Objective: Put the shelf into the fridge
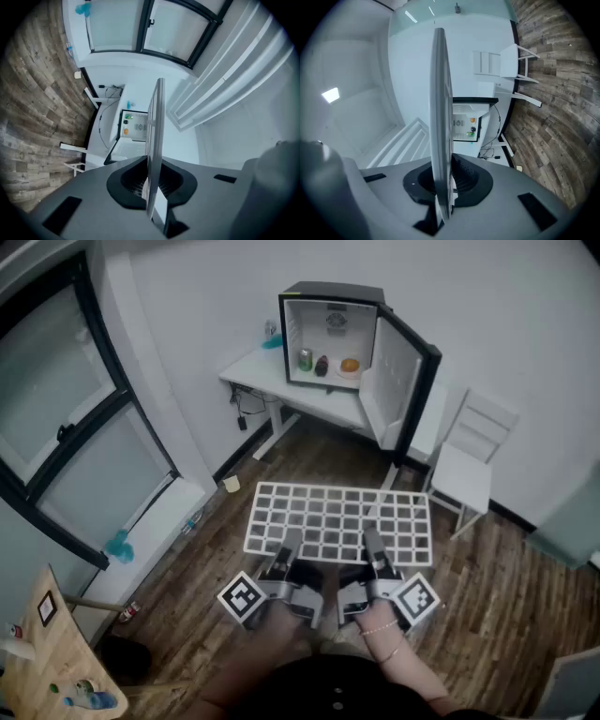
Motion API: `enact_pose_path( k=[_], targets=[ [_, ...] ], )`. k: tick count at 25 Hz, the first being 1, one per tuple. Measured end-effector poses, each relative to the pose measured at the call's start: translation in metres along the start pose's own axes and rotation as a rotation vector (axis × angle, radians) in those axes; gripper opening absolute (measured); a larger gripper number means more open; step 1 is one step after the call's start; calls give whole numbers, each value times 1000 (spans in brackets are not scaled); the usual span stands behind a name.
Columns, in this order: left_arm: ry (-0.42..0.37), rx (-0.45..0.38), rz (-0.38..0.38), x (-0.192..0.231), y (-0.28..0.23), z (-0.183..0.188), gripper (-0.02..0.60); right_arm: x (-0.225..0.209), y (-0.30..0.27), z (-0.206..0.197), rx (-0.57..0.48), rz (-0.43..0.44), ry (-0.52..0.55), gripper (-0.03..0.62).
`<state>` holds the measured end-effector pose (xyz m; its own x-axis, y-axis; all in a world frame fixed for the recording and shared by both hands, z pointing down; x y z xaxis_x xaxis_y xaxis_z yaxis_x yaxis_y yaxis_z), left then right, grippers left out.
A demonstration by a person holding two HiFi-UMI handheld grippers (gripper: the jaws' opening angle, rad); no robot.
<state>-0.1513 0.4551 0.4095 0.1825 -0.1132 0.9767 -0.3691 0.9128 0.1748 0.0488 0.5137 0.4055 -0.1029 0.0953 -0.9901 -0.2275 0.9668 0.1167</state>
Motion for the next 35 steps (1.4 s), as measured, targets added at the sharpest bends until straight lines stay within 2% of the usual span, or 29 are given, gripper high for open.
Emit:
enact_pose_path(
  k=[15, 20, 29, 35],
  targets=[
    [11, -8, 1, 1, -4, 4, 35, 0, -5, -4, 3, 9, 17, 32],
    [-2, 13, -3, 0, -4, 10, 35, -4, -5, -10, -21, -12, -44, 32],
    [-3, 28, 11, 0, -5, 33, 35, -4, -6, -30, -29, -48, -56, 32],
    [11, 38, 3, 0, -8, 40, 35, -3, -10, -38, -30, -36, -64, 32]
  ],
)
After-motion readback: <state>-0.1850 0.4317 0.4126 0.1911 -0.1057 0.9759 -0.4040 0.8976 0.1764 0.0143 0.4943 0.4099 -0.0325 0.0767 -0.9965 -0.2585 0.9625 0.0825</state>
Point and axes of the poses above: the fingertips, and each gripper's own axes: y backward along the fingers, x to its left, z out of its top, the point moved 7 cm from there along y, backward along the fingers, and after that the axes turned 14 degrees about -x, right-handed, at the moved point
